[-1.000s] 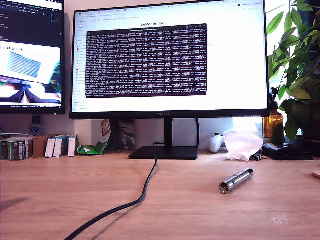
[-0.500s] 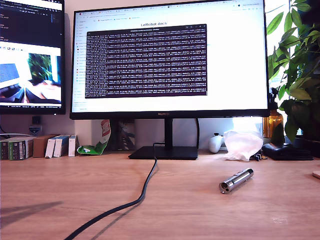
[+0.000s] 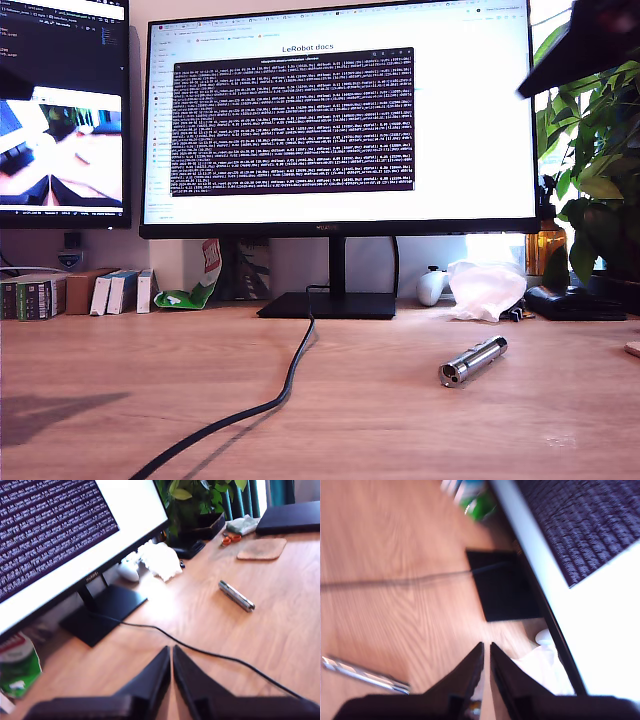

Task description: Pick the metallic laser pointer with your right arm, pass it to your left arm, then place it down to the left side of the table

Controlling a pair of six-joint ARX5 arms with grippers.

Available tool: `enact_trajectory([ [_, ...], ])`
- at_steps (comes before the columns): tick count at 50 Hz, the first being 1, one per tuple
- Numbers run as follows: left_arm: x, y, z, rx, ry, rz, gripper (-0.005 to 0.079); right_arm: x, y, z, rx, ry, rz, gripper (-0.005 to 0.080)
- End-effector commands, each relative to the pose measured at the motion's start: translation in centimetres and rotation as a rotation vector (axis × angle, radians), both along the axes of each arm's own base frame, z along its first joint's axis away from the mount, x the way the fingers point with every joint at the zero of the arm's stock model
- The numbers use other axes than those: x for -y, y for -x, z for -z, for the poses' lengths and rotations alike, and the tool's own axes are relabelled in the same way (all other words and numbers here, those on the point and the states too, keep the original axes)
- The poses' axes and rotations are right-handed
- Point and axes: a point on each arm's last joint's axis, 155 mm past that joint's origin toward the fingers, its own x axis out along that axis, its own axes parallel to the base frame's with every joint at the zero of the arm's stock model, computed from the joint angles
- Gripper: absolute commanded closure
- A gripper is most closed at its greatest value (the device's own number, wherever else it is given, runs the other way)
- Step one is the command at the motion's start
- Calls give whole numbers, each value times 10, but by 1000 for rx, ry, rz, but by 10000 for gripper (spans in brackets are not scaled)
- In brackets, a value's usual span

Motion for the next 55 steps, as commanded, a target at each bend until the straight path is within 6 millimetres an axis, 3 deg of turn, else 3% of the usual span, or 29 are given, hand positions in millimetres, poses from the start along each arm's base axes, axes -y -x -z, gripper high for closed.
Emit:
enact_trajectory([
  [1, 1, 0, -10, 35, -4, 6, 762, -2, -1, 24, -31, 119, -41, 763],
  [12, 1, 0, -12, 37, -3, 7, 762, 9, 12, 94, -111, 561, -222, 764],
  [17, 1, 0, -11, 34, -3, 7, 762, 9, 20, 114, -128, 693, -335, 764],
  [31, 1, 1, -10, 29, -3, 8, 762, -11, 41, 150, -248, 698, -448, 736],
  [40, 1, 1, -10, 24, -3, 7, 762, -35, 41, 154, -232, 598, -499, 440],
  [55, 1, 1, -9, 24, -3, 7, 762, -39, 41, 172, -255, 596, -555, 435],
])
